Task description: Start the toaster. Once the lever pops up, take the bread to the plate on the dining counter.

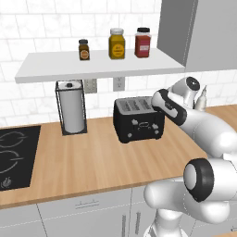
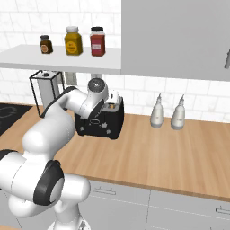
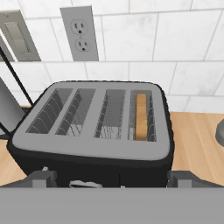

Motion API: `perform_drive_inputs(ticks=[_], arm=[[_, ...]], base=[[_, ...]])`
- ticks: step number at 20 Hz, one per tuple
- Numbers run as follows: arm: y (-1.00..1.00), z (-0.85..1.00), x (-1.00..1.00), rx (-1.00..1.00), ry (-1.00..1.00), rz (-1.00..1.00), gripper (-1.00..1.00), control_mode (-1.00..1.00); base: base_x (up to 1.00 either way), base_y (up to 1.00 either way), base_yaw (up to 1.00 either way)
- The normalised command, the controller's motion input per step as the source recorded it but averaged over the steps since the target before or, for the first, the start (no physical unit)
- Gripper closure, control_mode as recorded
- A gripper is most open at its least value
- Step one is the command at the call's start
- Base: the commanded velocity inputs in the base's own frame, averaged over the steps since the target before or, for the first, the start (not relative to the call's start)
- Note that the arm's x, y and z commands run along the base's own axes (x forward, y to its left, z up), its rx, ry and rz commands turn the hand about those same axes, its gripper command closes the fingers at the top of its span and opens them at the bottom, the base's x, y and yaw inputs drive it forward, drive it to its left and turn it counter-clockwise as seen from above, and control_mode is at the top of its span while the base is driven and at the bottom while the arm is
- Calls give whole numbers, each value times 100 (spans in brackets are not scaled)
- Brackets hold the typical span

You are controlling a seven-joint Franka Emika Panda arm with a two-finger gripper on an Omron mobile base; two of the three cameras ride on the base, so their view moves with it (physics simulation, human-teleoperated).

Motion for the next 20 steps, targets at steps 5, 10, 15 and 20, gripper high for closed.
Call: perform_drive_inputs(ticks=[5,10,15,20], arm=[[0,0,0,0,0,0,-100,-100],[0,0,0,0,0,0,-100,-100],[0,0,-2,0,0,0,-100,-100],[0,-8,-15,-1,0,0,-100,-100]], base=[[0,0,0],[0,0,0],[0,0,0],[0,0,0]])
